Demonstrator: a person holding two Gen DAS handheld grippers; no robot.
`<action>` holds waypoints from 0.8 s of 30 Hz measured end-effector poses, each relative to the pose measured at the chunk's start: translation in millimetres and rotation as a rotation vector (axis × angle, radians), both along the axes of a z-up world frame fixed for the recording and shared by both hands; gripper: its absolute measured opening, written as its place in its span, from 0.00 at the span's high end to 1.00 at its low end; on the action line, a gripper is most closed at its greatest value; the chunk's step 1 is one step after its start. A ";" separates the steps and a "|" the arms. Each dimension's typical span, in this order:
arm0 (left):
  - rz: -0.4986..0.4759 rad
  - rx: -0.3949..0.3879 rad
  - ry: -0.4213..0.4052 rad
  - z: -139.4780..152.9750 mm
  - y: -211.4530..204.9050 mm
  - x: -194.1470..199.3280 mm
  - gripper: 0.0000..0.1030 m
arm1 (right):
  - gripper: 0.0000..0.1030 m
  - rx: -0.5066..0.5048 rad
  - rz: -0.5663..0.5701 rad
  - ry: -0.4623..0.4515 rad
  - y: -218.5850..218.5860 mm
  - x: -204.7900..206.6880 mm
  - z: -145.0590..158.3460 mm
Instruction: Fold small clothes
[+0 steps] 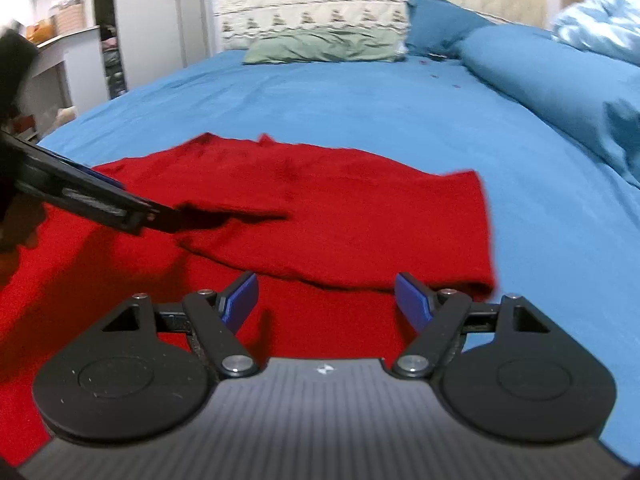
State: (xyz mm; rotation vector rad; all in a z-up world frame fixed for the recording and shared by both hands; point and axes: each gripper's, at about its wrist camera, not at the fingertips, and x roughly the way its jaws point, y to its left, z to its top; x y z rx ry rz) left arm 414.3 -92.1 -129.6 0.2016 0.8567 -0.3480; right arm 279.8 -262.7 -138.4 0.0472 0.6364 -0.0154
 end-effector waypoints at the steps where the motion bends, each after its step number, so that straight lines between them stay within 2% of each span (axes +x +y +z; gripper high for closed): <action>1: 0.013 -0.016 0.019 -5.1 -1.6 7.1 0.38 | 0.12 0.013 -0.007 -0.001 -7.0 -3.5 -0.1; 4: 0.048 -0.068 0.021 -14.2 -2.4 18.0 0.41 | 0.10 0.029 -0.026 0.000 -20.3 -9.7 -3.6; 7: 0.107 -0.141 0.014 -14.1 9.9 23.2 0.54 | 0.10 0.021 -0.057 0.006 -27.3 -9.4 -6.4; 8: 0.130 -0.174 0.017 -13.5 17.1 24.0 0.55 | 0.10 0.024 -0.078 0.008 -30.6 -9.9 -7.4; 12: 0.189 -0.263 -0.004 -15.1 45.0 19.7 0.55 | 0.10 -0.002 -0.203 0.046 -38.7 -2.5 -11.8; 15: 0.191 -0.311 -0.004 -20.5 53.8 18.0 0.55 | 0.10 0.018 -0.223 0.066 -45.1 -0.7 -15.1; 24: 0.390 -0.628 0.032 -26.5 89.9 4.5 0.56 | 0.10 0.033 -0.244 0.067 -49.4 2.6 -16.0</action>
